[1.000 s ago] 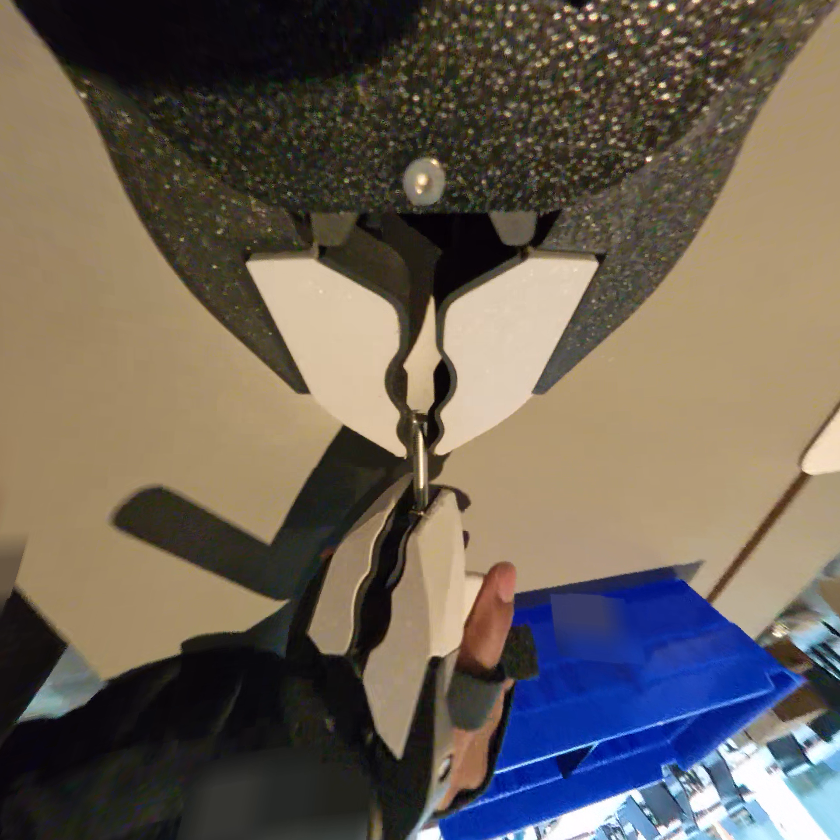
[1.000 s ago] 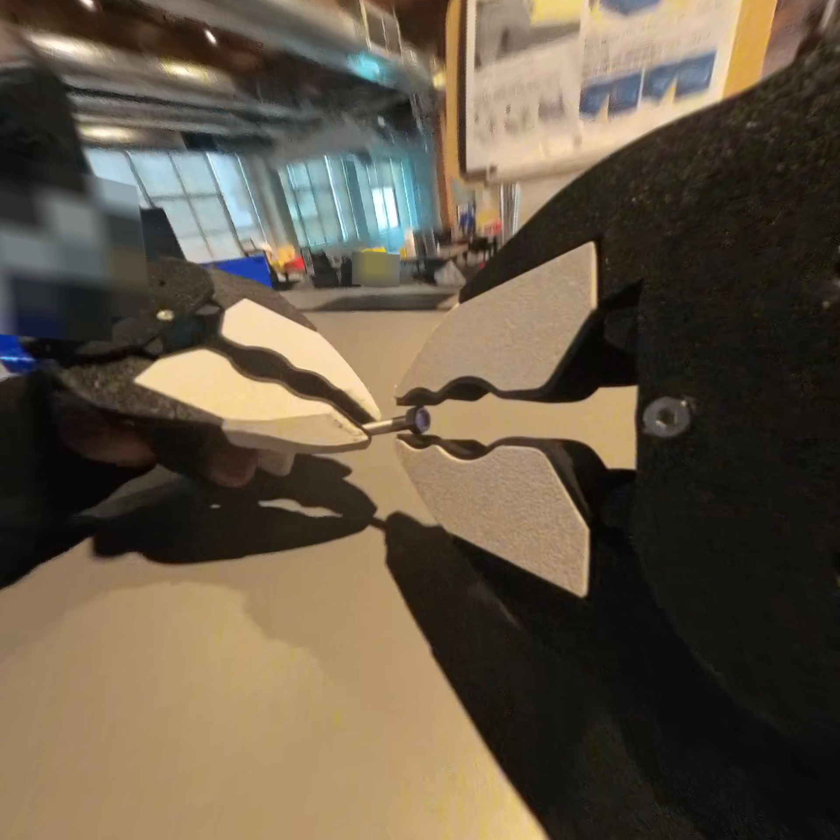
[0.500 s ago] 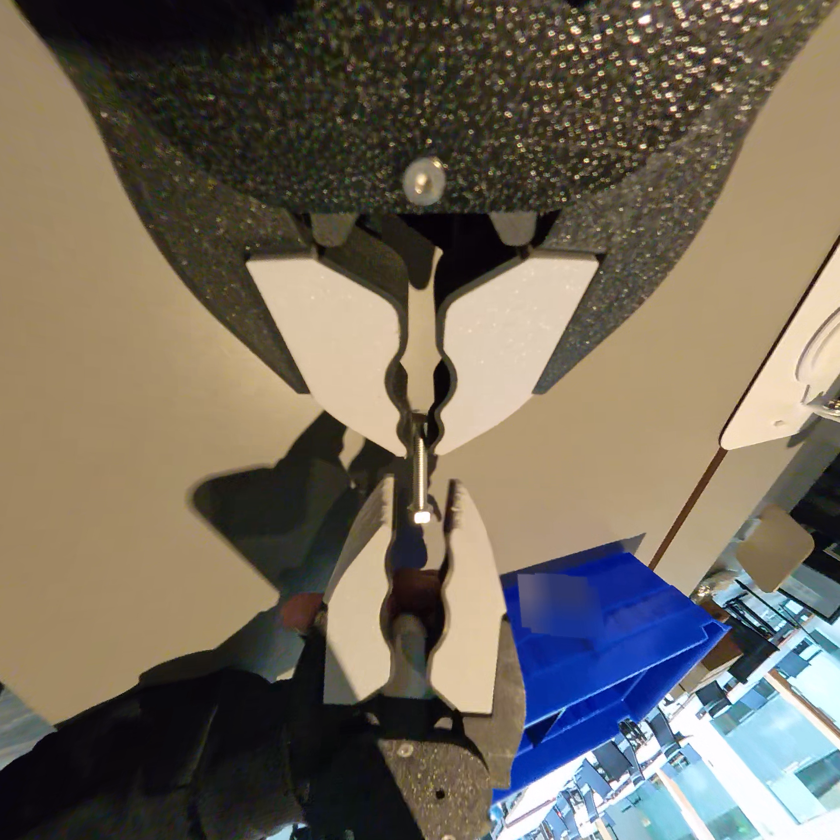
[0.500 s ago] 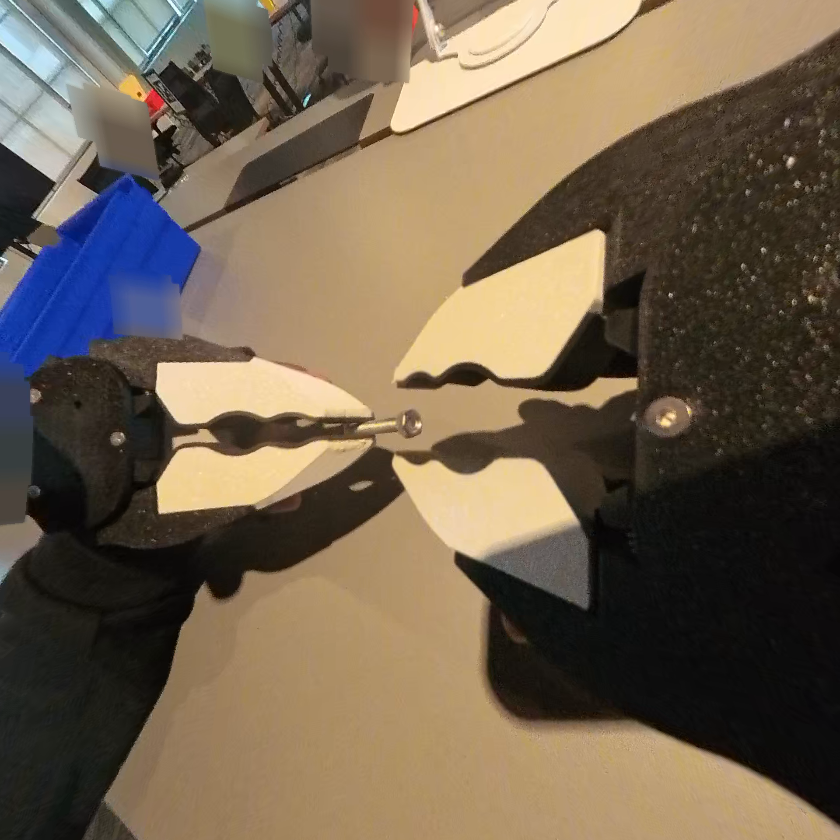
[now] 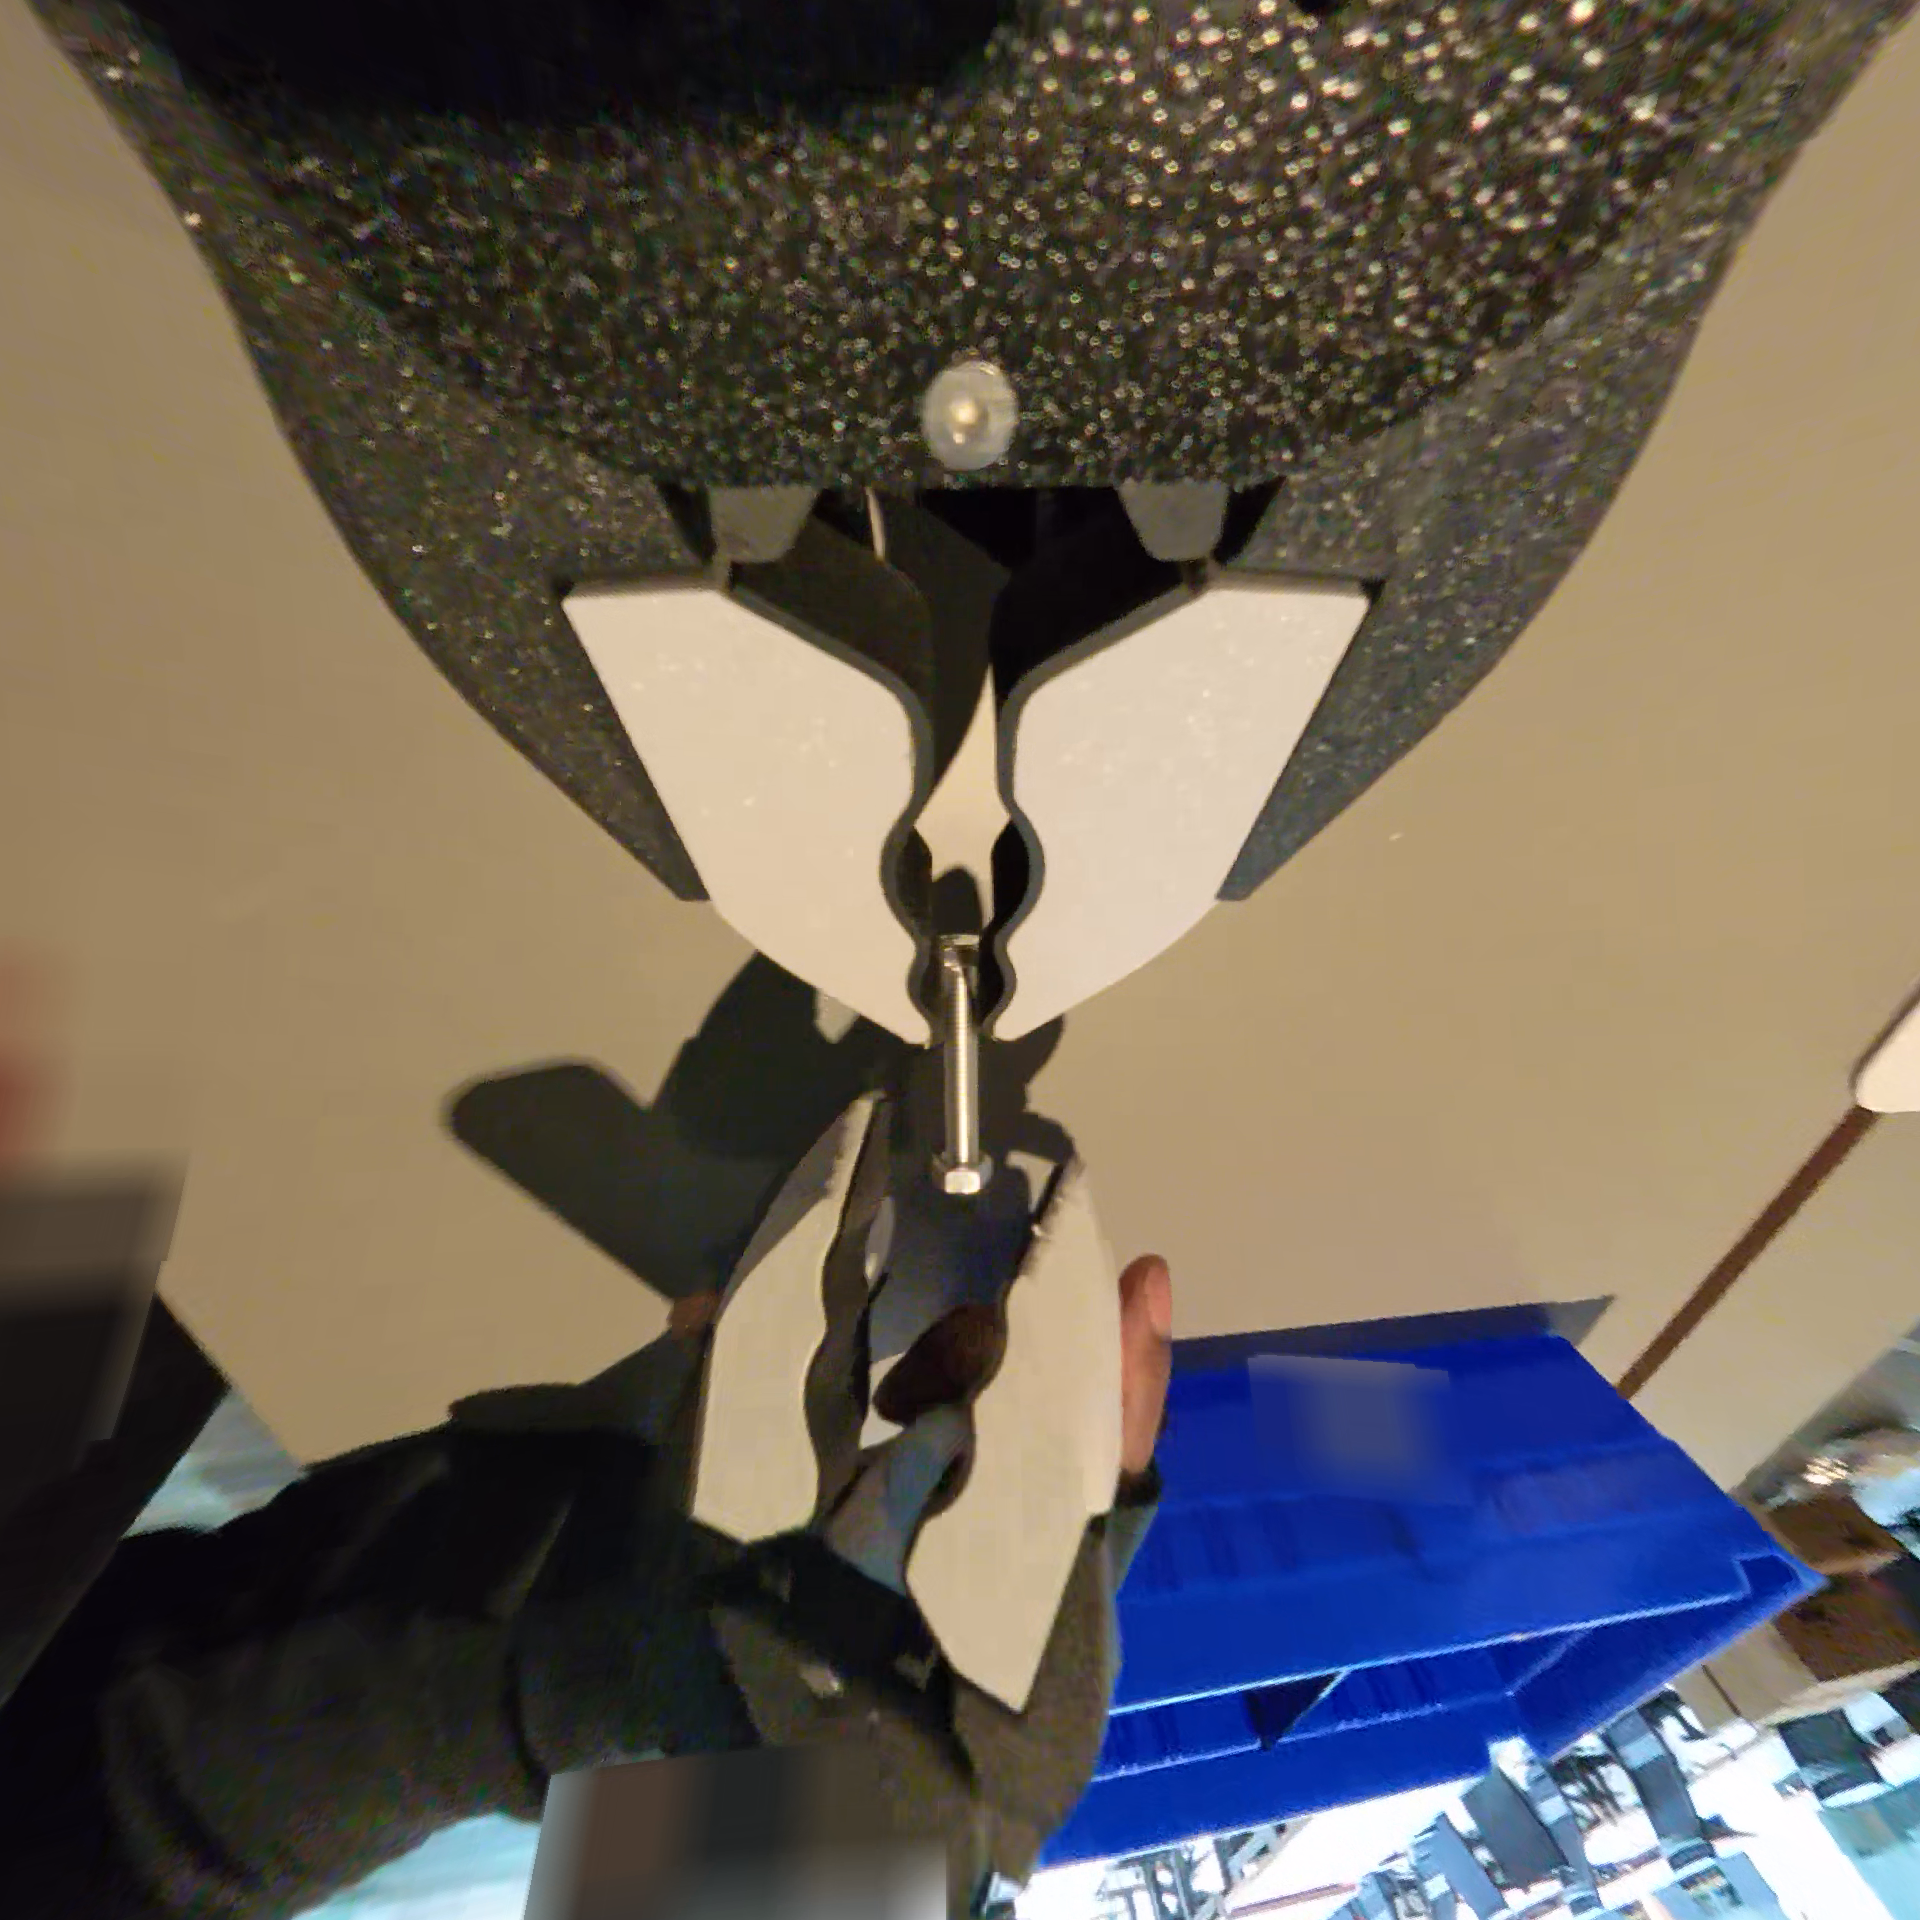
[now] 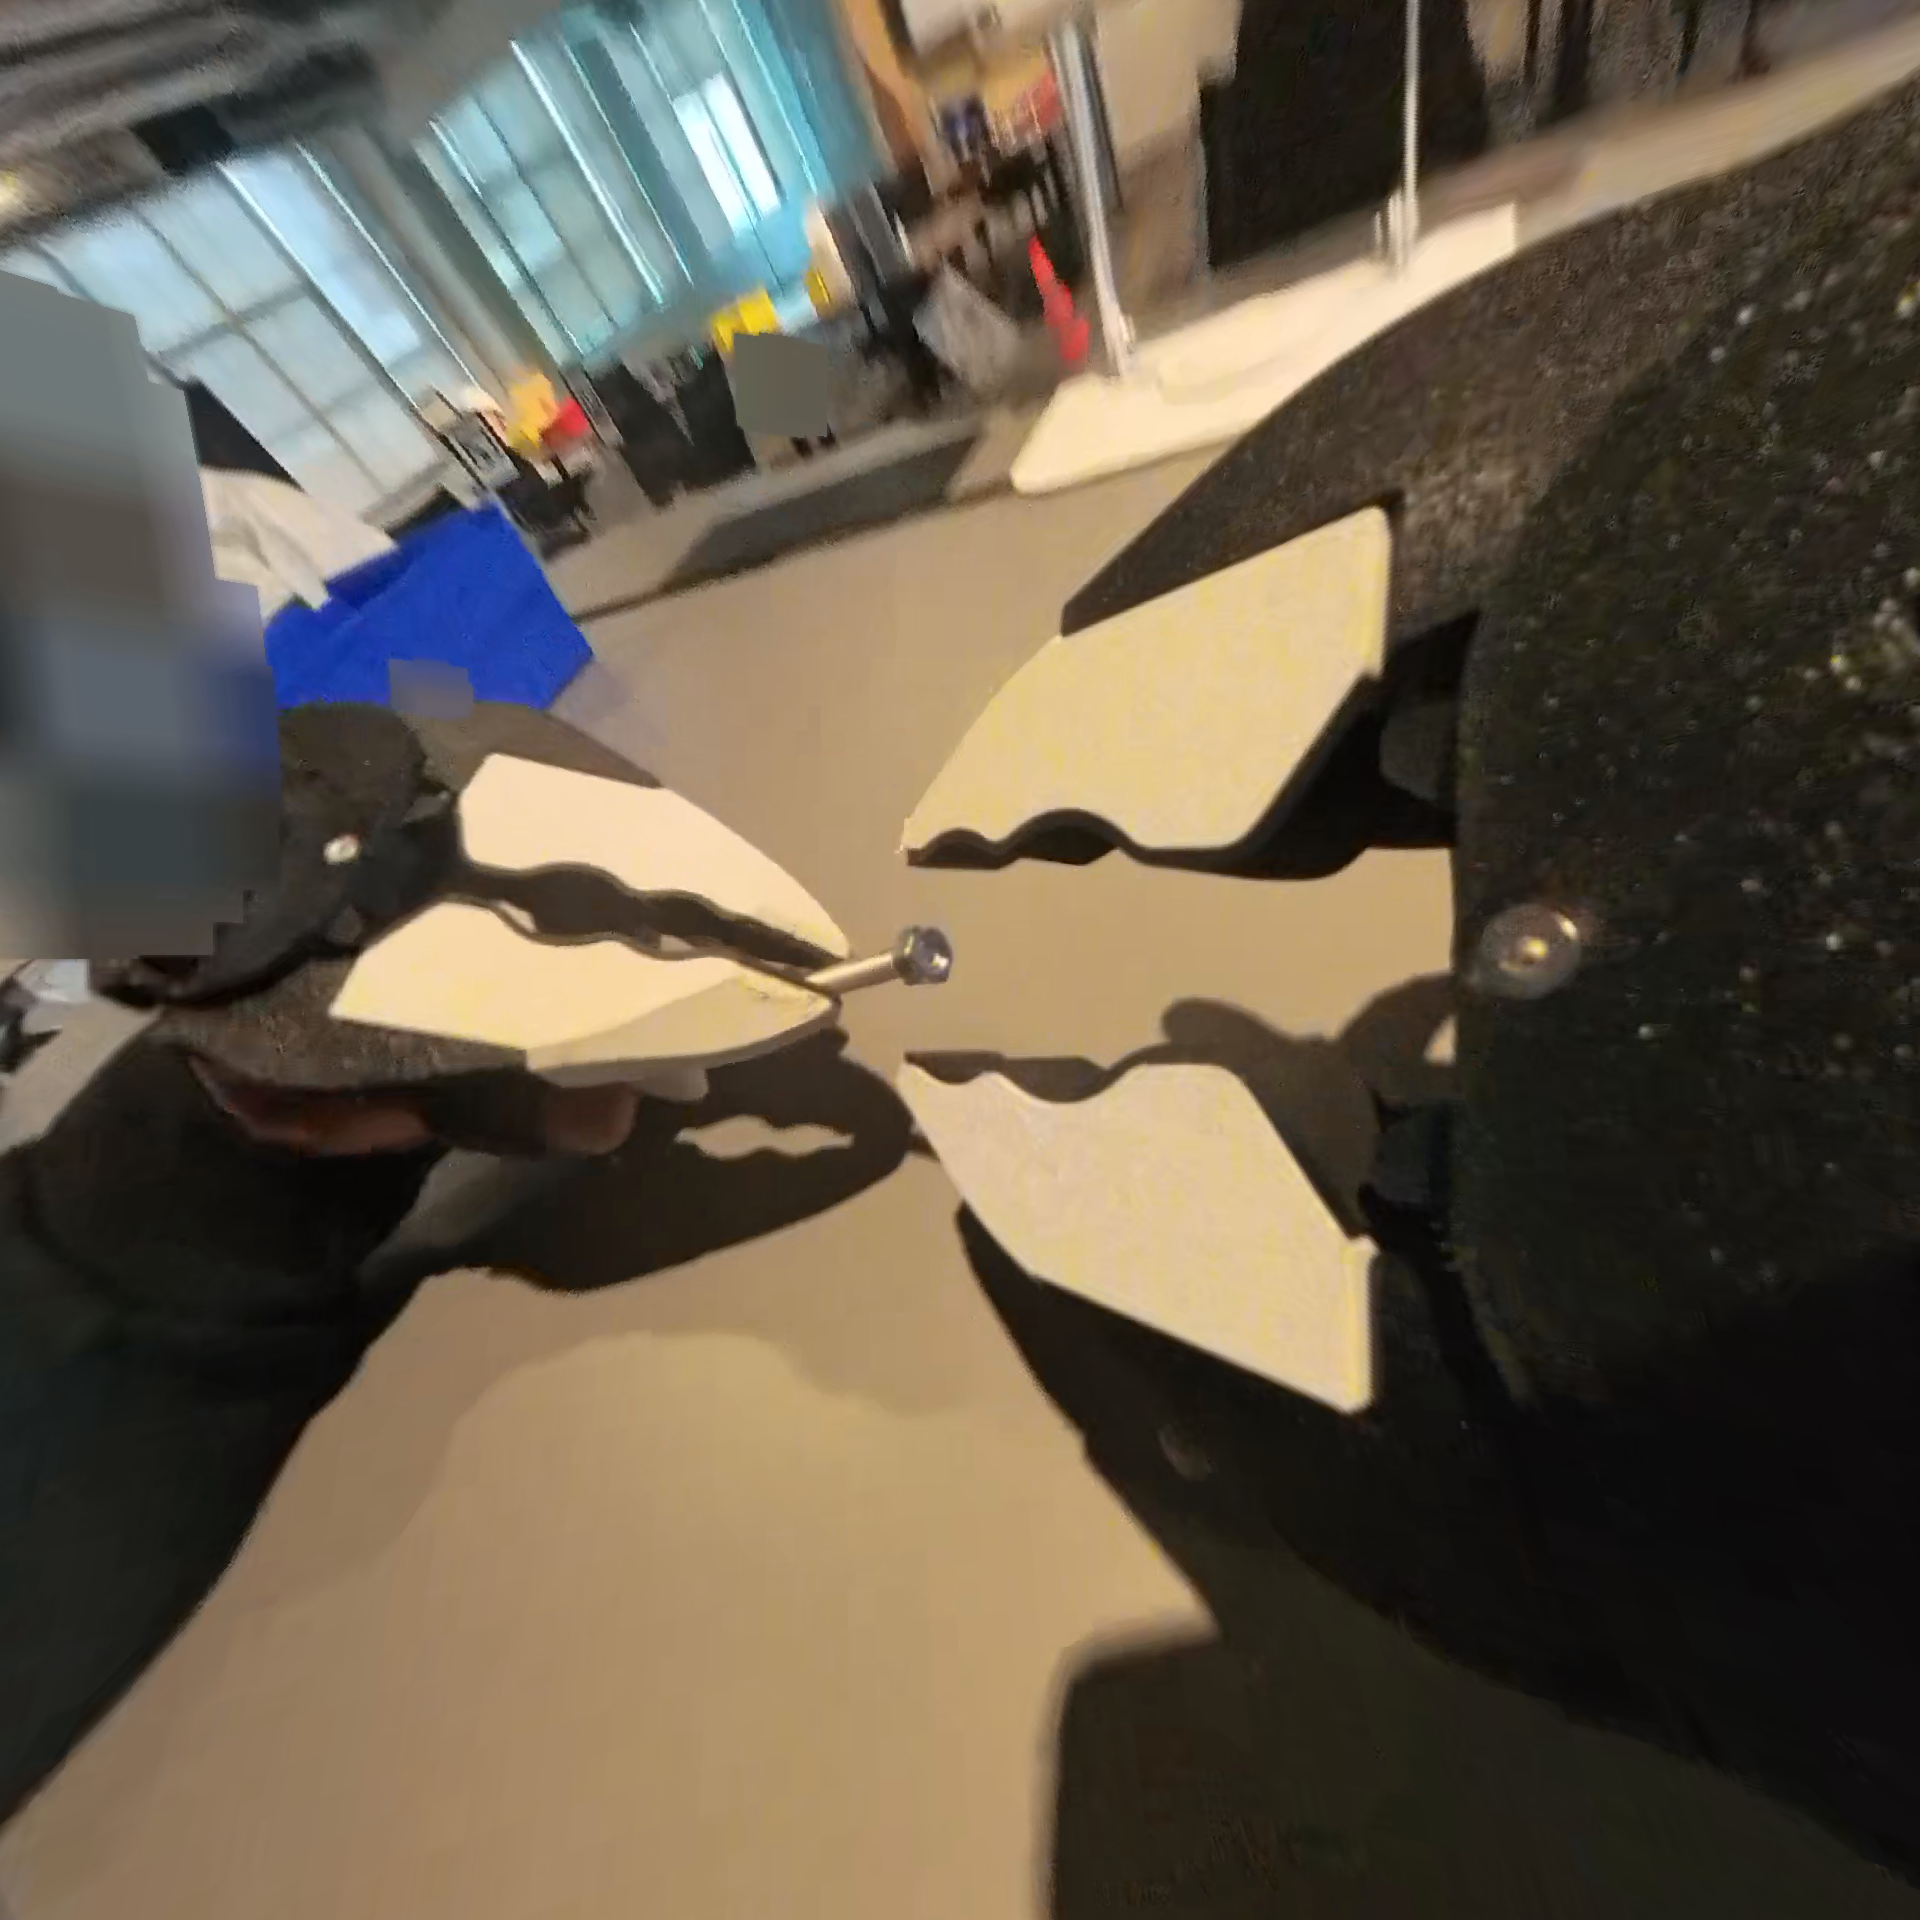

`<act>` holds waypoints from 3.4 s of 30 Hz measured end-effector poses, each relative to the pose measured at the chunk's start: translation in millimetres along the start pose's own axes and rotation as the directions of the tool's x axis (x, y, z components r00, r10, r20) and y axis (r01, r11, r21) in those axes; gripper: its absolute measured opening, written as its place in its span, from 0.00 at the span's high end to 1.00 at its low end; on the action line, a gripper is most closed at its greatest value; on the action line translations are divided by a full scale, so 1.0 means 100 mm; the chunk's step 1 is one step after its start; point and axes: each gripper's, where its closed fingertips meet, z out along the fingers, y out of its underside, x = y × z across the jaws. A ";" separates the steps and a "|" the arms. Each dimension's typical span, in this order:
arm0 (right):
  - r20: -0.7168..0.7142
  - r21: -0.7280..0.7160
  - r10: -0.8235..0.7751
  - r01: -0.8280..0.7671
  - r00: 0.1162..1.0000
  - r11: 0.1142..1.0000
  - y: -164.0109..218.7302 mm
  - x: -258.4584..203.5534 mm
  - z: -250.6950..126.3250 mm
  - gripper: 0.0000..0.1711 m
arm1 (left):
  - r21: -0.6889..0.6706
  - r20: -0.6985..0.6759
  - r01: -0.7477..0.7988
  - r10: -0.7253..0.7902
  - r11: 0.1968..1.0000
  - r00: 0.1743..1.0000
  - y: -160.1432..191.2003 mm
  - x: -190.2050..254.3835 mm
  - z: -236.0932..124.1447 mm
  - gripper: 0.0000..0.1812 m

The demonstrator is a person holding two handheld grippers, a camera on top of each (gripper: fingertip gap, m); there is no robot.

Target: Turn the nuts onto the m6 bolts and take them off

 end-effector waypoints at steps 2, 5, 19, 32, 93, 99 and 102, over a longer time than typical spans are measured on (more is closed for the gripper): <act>0.056 0.006 0.125 -0.126 0.991 0.992 0.01 -0.02 0.00 0.77 | -0.007 0.026 -0.043 0.043 0.999 0.999 -0.01 -0.01 0.01 0.97; 0.099 -0.001 0.257 -0.258 0.961 0.966 0.00 -0.02 0.01 0.77 | -0.039 0.069 -0.121 0.124 0.992 0.990 0.01 -0.03 0.02 0.97; -0.063 -0.008 -0.275 0.275 0.960 0.962 -0.04 -0.06 0.03 1.00 | -0.024 -0.045 0.070 -0.072 0.997 0.996 0.05 0.04 0.02 0.97; 0.177 0.011 0.392 -0.400 0.903 0.917 -0.03 -0.05 -0.02 0.79 | 0.004 -0.010 -0.032 0.032 0.999 0.999 -0.04 0.05 0.00 0.97; -0.266 0.003 -0.471 0.490 0.841 0.872 -0.38 -0.02 -0.07 0.93 | 0.084 -0.472 0.636 -0.531 0.767 0.703 -0.30 0.22 -0.21 0.97; -0.338 -0.039 -0.560 0.583 0.756 0.811 -0.46 0.01 -0.09 0.93 | 0.093 -0.541 0.700 -0.555 0.708 0.633 -0.37 0.22 -0.25 0.97; -0.356 -0.082 -0.616 0.633 0.703 0.770 -0.47 0.01 -0.09 0.93 | 0.089 -0.549 0.713 -0.563 0.696 0.618 -0.37 0.22 -0.26 0.97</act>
